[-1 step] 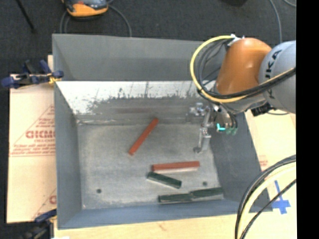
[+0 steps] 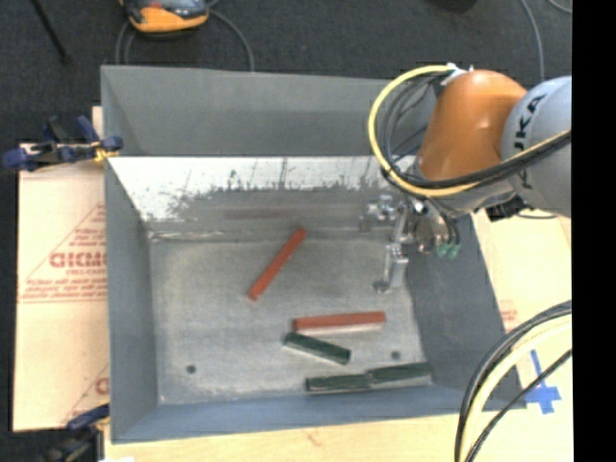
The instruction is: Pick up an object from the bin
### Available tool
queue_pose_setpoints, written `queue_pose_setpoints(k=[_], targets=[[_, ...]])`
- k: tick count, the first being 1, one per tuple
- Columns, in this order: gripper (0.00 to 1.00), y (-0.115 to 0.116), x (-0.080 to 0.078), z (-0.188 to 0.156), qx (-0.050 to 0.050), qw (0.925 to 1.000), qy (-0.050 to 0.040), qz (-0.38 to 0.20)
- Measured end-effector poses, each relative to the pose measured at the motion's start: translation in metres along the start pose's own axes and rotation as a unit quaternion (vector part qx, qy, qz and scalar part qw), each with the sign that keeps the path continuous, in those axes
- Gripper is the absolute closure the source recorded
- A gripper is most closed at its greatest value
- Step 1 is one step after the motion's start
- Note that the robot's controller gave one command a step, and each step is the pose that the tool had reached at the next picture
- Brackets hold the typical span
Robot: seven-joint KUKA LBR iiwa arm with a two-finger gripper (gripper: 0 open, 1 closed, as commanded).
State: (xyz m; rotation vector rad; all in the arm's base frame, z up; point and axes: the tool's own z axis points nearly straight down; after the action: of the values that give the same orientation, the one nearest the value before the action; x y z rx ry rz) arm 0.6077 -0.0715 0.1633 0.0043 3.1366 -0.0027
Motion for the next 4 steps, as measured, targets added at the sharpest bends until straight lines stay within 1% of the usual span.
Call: queue_pose_setpoints(k=[1, 2, 3, 4], targets=[[0.00, 0.019, 0.024, 0.068, 0.000, 1.0000, -0.0016, -0.010], [0.00, 0.025, 0.028, 0.112, -0.001, 0.9999, 0.0004, -0.012], [0.00, 0.026, 0.025, 0.053, 0.000, 0.9997, -0.0032, -0.023], [0.00, 0.016, 0.034, 0.083, -0.001, 0.9981, -0.0002, 0.061]])
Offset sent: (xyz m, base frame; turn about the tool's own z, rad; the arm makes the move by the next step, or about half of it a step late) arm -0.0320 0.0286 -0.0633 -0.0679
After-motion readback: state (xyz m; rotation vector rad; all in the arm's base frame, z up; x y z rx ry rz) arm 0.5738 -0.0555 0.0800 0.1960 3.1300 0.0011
